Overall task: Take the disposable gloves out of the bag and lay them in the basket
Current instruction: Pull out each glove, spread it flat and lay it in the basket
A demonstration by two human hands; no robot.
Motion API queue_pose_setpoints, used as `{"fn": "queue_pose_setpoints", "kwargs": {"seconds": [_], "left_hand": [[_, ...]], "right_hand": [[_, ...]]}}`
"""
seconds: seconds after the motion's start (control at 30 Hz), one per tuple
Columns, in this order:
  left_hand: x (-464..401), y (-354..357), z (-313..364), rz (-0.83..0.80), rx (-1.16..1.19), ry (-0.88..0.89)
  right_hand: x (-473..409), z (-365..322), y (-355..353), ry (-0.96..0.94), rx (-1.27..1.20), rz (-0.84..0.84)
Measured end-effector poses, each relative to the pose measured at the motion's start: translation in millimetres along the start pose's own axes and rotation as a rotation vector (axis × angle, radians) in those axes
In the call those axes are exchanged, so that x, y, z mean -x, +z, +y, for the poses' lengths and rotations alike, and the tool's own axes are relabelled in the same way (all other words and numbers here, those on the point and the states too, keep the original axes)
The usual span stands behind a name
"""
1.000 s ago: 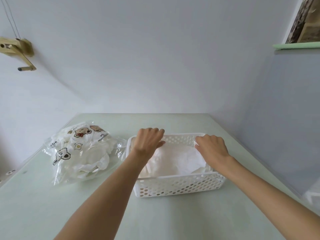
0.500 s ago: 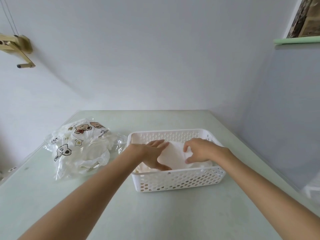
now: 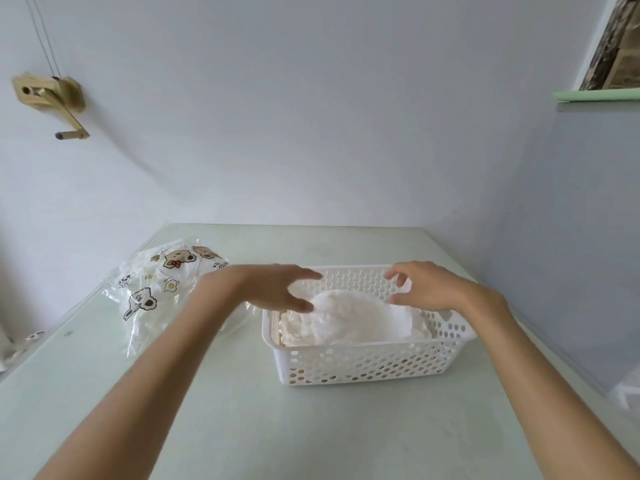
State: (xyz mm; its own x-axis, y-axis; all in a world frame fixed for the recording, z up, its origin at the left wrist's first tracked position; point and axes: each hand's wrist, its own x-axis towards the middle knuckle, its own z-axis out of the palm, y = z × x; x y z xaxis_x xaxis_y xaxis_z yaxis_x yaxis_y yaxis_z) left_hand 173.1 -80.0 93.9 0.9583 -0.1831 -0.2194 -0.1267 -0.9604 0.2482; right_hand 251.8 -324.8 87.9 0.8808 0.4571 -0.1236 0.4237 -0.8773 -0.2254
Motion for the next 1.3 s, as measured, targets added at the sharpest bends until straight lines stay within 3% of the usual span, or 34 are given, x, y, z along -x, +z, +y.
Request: {"fn": "queue_pose_setpoints", "kwargs": {"seconds": [0.1,0.17,0.3,0.37,0.57,0.7,0.87,1.07,1.17,1.3], "left_hand": [[44,-5,-32,0.303,0.160,-0.028],[67,3,-58,0.428,0.188,-0.137],[88,17,-108,0.295,0.191,-0.481],[88,21,-122,0.329,0.232,-0.545],[86,28,-147,0.403,0.349,-0.472],[93,27,-153,0.296,0.449,-0.402],[99,25,-151,0.201,0.397,-0.341],[97,24,-155,0.232,0.399,-0.363],[96,24,-155,0.276,0.374,-0.378],[99,19,-147,0.407,0.354,-0.341]], "right_hand": [[9,-36,7,-0.132,-0.162,0.131],[15,-68,16,-0.226,-0.224,0.170],[17,-139,41,-0.355,-0.280,0.270],[14,-172,54,-0.395,-0.301,0.327],[-15,-234,90,-0.393,-0.138,0.322],[-35,-253,110,-0.317,0.040,0.227],[-43,-256,123,-0.274,0.079,0.149],[-29,-237,103,-0.441,-0.036,0.218],[-24,-226,91,-0.438,-0.183,0.399],[-25,-217,89,-0.395,-0.418,0.441]]}}
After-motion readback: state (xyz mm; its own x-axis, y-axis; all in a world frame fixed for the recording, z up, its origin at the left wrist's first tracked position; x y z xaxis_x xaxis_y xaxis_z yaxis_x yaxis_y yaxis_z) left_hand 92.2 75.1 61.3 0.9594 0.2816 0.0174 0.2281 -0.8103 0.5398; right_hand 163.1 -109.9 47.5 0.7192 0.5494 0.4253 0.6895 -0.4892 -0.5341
